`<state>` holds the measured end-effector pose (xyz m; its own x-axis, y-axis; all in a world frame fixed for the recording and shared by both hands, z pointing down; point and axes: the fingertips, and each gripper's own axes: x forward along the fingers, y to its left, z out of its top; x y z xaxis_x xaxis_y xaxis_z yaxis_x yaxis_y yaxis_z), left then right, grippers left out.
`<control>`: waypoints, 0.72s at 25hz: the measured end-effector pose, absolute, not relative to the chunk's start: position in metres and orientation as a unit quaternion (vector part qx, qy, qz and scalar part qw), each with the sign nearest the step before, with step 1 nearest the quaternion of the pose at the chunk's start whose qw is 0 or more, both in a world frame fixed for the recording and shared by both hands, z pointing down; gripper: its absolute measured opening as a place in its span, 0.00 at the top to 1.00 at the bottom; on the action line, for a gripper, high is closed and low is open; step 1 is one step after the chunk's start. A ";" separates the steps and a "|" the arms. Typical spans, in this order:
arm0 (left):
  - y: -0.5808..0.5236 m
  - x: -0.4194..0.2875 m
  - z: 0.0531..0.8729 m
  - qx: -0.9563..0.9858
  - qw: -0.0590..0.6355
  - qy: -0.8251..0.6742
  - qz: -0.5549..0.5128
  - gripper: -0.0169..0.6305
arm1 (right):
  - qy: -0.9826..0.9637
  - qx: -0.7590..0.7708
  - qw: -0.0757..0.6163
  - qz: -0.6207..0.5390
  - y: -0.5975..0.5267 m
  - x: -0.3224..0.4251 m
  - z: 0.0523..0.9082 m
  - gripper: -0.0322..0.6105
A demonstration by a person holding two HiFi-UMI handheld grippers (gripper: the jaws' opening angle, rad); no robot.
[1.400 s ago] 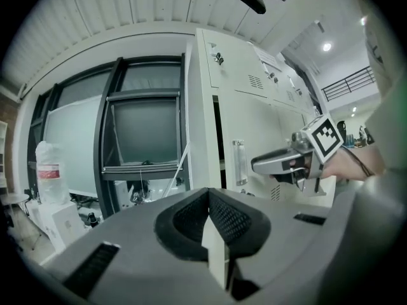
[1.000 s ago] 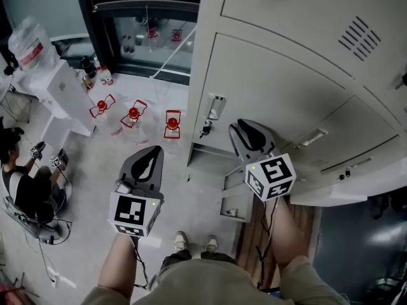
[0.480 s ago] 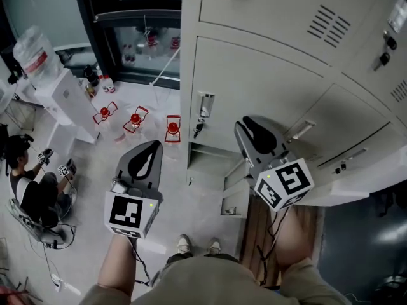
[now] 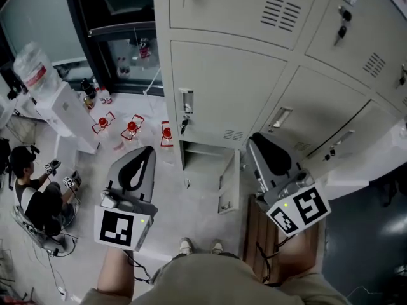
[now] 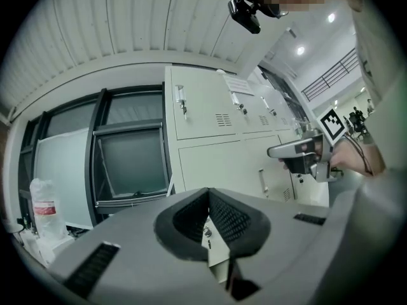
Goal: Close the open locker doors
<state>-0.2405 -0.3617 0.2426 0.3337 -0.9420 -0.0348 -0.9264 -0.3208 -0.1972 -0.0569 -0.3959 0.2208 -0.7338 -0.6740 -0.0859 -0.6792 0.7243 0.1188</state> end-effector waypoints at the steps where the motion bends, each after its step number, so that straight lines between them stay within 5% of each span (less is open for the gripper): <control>1: -0.356 -0.237 0.241 -0.812 0.093 0.574 -0.041 0.96 | 0.928 -0.365 0.018 0.071 -0.388 -0.052 0.221 0.88; 18: -0.295 -0.178 0.284 -0.837 0.045 0.544 -0.050 0.97 | 0.930 -0.368 -0.010 0.022 -0.315 -0.012 0.267 0.93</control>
<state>-0.1776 -0.2955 0.2839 0.4042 -0.9140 0.0347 -0.9051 -0.4052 -0.1290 -0.0122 -0.3155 0.2673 -0.7295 -0.6840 0.0021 -0.6831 0.7287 0.0482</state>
